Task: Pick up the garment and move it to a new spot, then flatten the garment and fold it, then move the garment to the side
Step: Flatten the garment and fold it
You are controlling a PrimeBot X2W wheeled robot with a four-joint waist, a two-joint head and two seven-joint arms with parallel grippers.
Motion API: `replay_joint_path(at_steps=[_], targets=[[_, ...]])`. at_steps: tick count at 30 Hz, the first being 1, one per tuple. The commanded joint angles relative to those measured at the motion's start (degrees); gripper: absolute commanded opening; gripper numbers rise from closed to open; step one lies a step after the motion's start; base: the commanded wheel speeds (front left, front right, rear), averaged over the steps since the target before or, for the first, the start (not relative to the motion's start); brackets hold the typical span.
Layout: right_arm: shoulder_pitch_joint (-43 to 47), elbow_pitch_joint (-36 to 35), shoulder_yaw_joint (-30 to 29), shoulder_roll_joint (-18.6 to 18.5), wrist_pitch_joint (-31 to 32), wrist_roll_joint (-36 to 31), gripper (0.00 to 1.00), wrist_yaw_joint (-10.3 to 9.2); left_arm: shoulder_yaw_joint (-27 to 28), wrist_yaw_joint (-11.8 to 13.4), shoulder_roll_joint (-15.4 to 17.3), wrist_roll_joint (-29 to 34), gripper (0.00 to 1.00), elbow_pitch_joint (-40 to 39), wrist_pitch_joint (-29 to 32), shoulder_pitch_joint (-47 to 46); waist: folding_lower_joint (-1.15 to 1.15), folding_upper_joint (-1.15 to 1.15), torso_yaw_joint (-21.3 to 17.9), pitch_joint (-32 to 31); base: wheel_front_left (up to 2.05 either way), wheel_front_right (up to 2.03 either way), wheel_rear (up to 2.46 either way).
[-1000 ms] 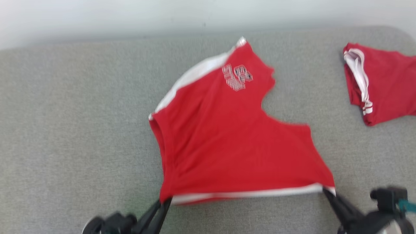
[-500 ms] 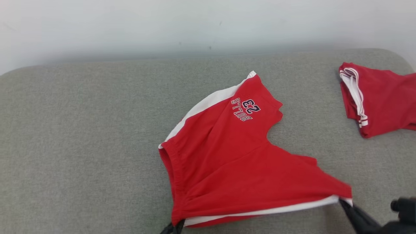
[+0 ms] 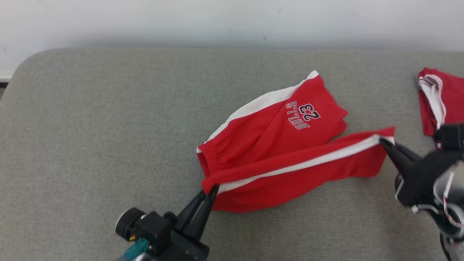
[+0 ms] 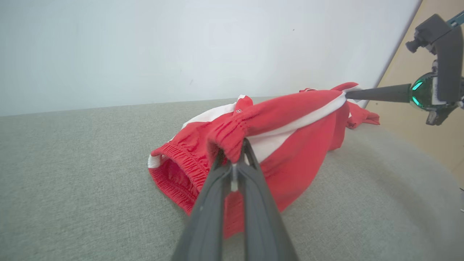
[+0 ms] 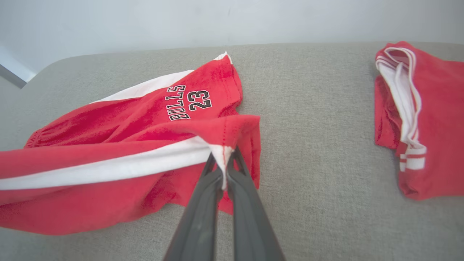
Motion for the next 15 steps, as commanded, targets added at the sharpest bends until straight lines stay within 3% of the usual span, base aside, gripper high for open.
replay_joint_path(at_steps=[1,11,15], targets=[[-2.8,1.3,1.1,-0.7,0.3,-0.6,0.00,-0.17,-0.3,-0.1,0.0,-0.1,0.00,0.8,-0.1,-1.9,0.00,0.00,1.6,2.0,0.00,0.00,0.00],[-27.9,21.3,10.3,-2.1,2.3,-2.4,0.00,-0.17,-1.0,0.0,-3.0,-4.0,0.00,7.8,-0.1,-13.3,0.00,0.00,5.3,7.7,0.00,0.00,0.00],[-33.9,25.9,13.7,-2.2,1.7,-3.4,0.00,-0.17,-1.0,0.0,-4.1,-4.3,0.00,9.2,-0.1,-16.0,0.00,0.00,6.3,9.4,0.00,0.00,0.00]])
